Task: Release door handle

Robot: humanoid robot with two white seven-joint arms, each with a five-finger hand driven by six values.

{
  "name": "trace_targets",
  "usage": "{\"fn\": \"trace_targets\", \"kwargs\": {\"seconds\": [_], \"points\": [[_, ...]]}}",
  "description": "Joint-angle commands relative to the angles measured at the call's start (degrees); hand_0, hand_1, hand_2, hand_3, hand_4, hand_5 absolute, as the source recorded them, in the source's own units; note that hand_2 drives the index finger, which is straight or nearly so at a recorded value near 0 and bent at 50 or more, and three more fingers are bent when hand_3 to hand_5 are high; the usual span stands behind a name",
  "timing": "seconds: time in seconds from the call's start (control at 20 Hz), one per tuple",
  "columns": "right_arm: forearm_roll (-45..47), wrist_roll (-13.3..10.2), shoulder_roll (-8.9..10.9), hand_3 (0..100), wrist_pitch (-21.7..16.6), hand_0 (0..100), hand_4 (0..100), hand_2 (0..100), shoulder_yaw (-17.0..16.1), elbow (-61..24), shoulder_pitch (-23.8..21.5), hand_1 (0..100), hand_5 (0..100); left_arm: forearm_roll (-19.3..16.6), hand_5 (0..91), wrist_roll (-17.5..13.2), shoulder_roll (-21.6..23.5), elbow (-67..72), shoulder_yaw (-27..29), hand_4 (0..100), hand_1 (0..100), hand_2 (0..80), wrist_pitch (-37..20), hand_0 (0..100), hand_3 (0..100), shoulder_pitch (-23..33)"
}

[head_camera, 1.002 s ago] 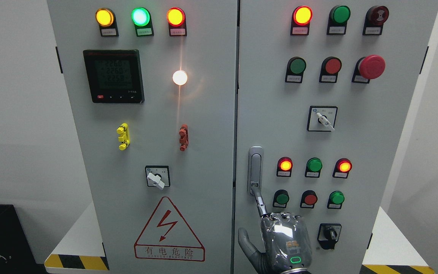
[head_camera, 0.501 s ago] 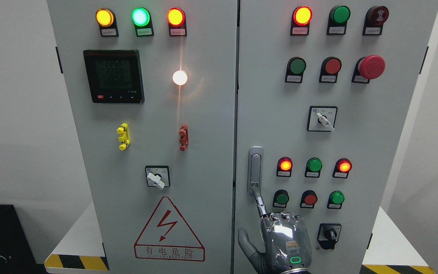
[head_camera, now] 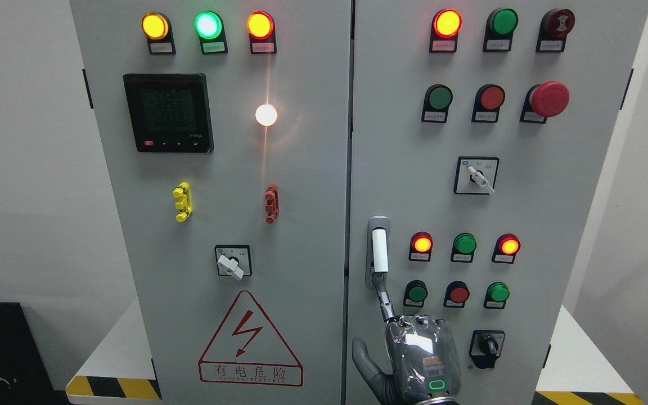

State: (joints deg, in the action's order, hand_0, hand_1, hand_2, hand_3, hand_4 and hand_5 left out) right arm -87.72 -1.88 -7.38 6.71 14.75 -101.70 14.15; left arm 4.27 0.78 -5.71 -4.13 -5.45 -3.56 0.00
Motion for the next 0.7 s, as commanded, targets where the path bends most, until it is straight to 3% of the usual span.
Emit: {"fn": "trace_targets", "kwargs": {"seconds": [0.0, 0.65], "points": [[0.0, 0.0, 0.0, 100, 0.1, 49, 99, 8, -0.1, 0.4, -0.1, 27, 100, 0.0, 0.0, 0.0, 0.0, 0.0, 0.0, 0, 56, 0.0, 0.0, 12, 0, 1.0], [0.0, 0.0, 0.0, 100, 0.6, 49, 99, 8, 0.1, 0.3, -0.8, 27, 100, 0.0, 0.0, 0.0, 0.0, 0.0, 0.0, 0, 56, 0.0, 0.0, 12, 0, 1.0]]}}
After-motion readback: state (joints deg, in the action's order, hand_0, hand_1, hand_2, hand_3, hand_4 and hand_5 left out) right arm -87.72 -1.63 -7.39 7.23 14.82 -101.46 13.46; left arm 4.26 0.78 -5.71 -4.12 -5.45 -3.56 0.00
